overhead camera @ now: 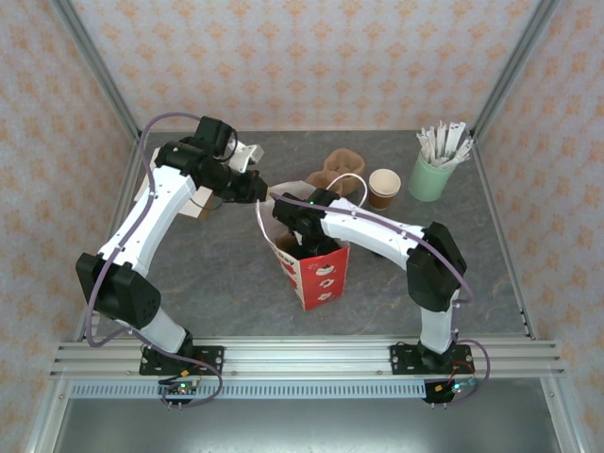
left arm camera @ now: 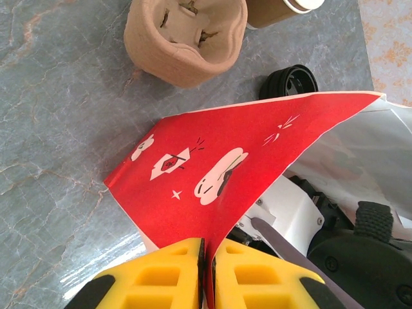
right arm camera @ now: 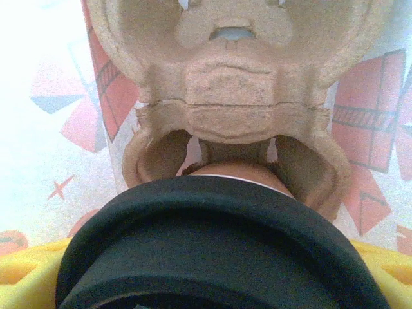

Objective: Pack the takeout coffee

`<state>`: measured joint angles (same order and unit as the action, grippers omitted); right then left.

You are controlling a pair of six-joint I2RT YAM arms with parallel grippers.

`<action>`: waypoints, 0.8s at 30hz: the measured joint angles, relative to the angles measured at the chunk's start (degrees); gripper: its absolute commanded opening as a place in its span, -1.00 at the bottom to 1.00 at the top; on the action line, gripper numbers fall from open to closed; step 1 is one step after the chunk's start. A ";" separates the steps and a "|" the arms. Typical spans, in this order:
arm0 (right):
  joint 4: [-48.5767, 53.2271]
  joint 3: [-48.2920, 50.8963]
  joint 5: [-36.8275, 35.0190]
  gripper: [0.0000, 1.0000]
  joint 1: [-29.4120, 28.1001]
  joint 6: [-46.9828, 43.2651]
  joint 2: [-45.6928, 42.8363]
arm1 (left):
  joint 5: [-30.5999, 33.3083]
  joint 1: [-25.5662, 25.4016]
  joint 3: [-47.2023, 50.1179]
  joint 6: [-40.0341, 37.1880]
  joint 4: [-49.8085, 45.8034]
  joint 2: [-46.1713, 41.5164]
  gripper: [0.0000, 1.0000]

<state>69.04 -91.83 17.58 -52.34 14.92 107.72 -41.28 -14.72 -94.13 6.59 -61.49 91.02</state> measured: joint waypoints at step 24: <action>-3.08 1.68 -0.02 0.75 0.00 -0.66 -1.36 | 2.62 -0.57 -0.50 0.42 0.00 1.31 -0.75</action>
<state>65.95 -90.15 17.56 -52.34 14.26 106.37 -38.65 -15.29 -94.63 7.01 -61.49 92.33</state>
